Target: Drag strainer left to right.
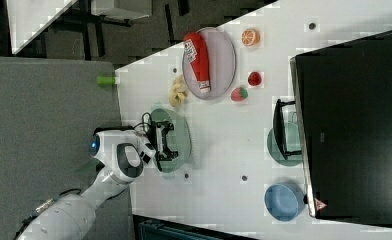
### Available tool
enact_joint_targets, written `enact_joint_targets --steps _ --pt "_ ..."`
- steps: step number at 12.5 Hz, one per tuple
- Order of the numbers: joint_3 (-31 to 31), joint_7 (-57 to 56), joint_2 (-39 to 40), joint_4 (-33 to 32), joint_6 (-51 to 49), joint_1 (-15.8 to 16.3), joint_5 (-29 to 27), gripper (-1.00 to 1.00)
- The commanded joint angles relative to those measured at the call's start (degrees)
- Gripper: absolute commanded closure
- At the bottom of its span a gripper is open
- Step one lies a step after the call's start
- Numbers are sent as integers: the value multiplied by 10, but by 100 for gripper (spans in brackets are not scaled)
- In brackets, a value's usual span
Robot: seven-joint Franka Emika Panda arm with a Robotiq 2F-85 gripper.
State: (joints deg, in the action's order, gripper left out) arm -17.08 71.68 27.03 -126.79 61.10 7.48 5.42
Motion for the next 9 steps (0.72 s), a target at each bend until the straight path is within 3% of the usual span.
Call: enact_joint_targets --steps 1,9 --pt "31 -9 -17 -48 0 -25 -6 -100" --pt "136 -163 -44 -86 10 -55 -6 -100"
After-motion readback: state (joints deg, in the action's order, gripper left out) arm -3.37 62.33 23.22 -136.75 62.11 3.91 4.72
